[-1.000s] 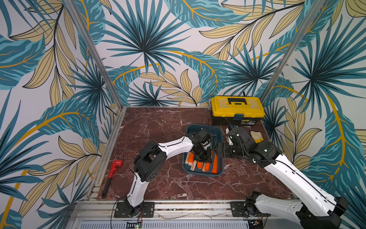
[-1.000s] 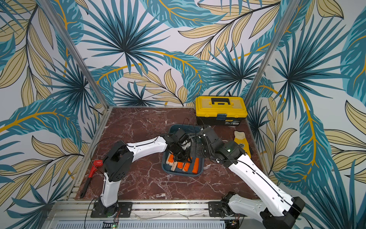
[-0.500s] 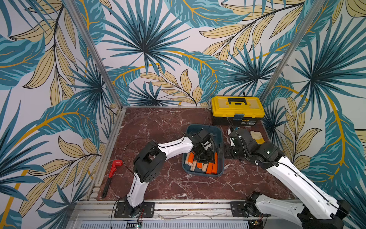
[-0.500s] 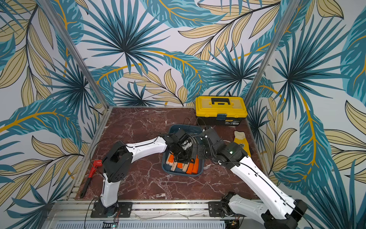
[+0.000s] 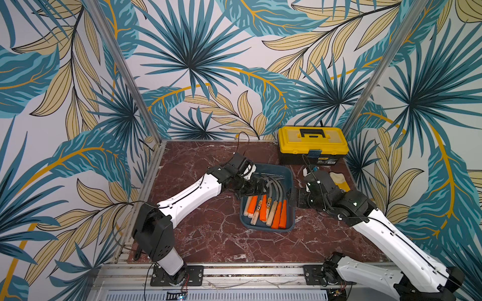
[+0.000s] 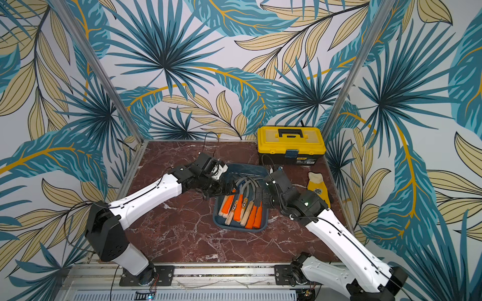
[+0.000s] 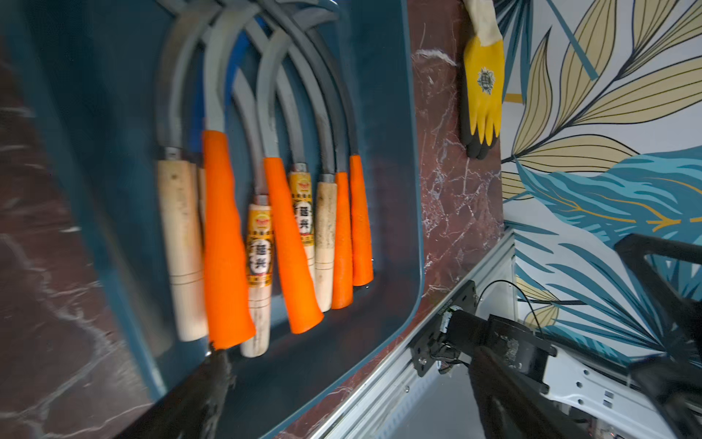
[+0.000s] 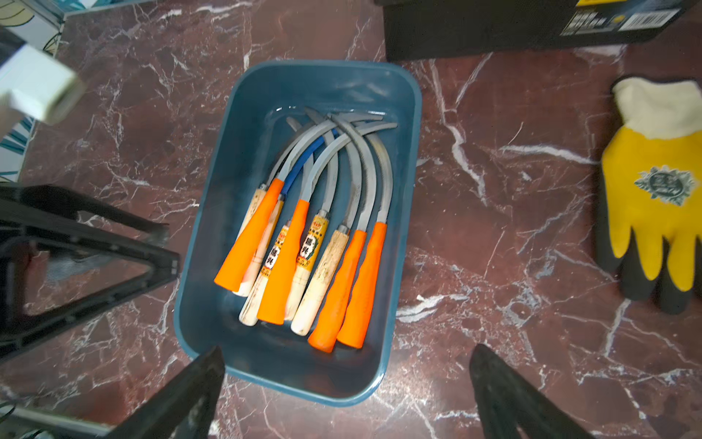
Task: Put small sickles into storage boxes
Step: Place the sickle in the storage box, then reset both arms
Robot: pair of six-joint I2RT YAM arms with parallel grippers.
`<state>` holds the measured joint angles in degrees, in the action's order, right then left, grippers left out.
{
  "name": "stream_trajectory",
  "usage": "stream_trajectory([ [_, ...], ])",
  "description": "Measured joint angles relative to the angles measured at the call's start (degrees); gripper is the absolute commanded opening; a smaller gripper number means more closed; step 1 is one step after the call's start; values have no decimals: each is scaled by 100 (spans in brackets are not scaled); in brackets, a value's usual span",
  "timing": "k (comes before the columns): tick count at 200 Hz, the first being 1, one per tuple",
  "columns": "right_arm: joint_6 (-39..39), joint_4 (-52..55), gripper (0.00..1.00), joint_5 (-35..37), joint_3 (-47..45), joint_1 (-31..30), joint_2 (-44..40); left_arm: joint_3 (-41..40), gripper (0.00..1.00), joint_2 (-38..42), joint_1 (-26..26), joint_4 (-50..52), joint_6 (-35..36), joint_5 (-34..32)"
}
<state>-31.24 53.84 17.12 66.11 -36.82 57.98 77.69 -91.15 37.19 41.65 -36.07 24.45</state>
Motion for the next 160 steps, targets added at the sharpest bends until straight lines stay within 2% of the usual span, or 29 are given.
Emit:
stream_trajectory([
  [40,560,-796,100,595,-649,118,-446,-850,99,750,-682,216,446,-409],
  [62,804,-1233,99,916,-1123,409,-557,-1252,99,1180,-1060,280,702,-785],
  [110,1189,-2391,99,977,-2114,1770,-256,-2094,99,1888,-1961,-70,1110,-1648],
  [160,1851,-4277,100,944,-2918,3084,452,-3270,99,2498,-3123,-1405,1099,-2282],
])
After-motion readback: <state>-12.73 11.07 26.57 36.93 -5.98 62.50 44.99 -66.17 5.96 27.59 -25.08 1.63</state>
